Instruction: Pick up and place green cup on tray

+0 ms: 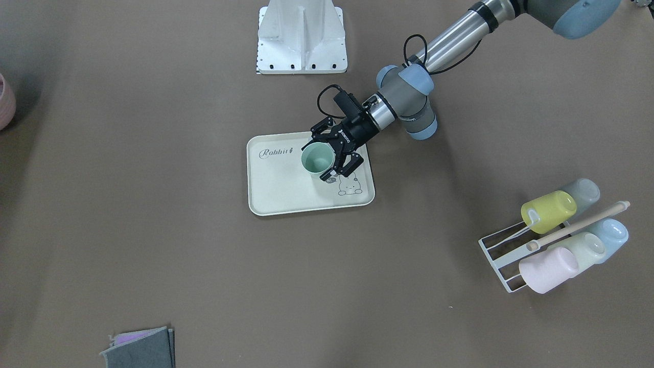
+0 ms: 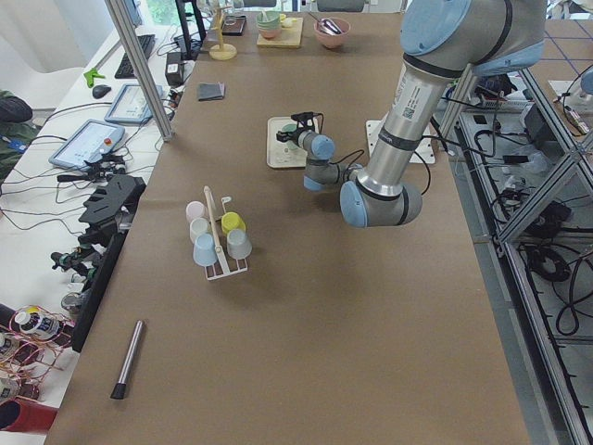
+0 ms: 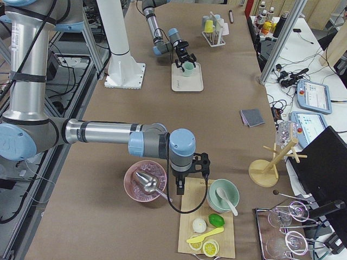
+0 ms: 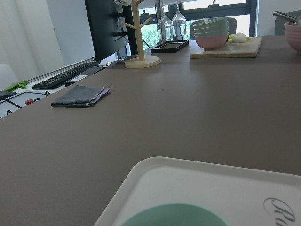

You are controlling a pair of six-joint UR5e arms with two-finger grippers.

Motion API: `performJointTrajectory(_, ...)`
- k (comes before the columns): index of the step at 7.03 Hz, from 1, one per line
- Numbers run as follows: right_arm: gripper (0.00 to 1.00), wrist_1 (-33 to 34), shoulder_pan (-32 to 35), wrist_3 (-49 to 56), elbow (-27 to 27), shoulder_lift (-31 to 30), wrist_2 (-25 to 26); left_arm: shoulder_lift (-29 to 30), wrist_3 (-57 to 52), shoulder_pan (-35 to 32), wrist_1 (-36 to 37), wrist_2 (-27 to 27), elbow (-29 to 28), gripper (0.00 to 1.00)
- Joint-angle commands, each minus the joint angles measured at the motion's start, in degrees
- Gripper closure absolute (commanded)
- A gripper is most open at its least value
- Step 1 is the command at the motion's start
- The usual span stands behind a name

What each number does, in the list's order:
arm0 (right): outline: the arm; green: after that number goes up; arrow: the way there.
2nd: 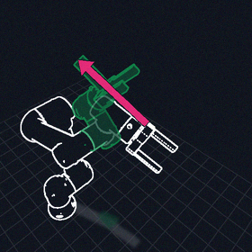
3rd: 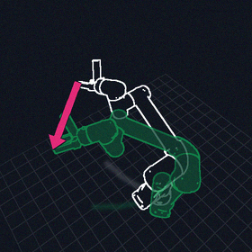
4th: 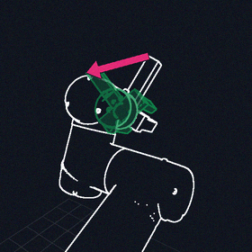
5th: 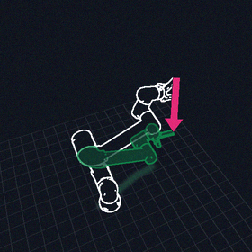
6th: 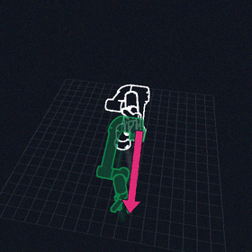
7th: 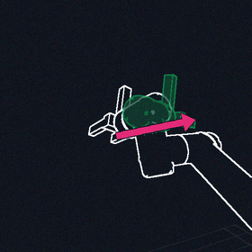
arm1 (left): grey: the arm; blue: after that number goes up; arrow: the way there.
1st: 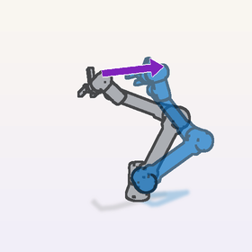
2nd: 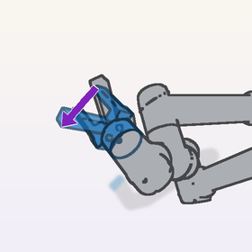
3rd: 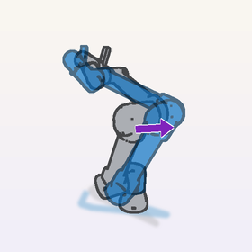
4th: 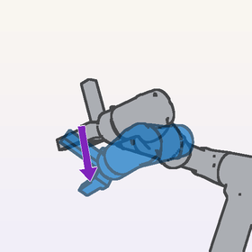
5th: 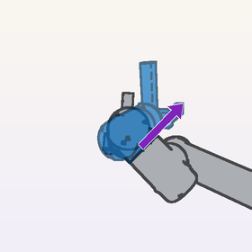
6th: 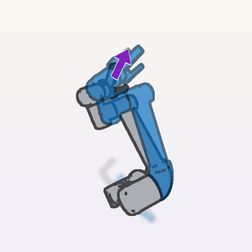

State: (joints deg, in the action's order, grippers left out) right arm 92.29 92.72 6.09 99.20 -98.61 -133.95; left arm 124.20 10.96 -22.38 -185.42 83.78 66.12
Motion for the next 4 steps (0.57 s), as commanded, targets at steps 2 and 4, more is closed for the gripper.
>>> performJointTrajectory(2,0.0,0.0,0.0,-0.03,-0.06,0.0,0.09,-1.32,0.02,-0.03,0.23,-0.1,2.25,0.01)
performJointTrajectory(4,0.0,0.0,0.0,-0.03,-0.41,0.0,0.09,-1.41,0.11,-0.03,0.67,-0.02,5.15,0.01)
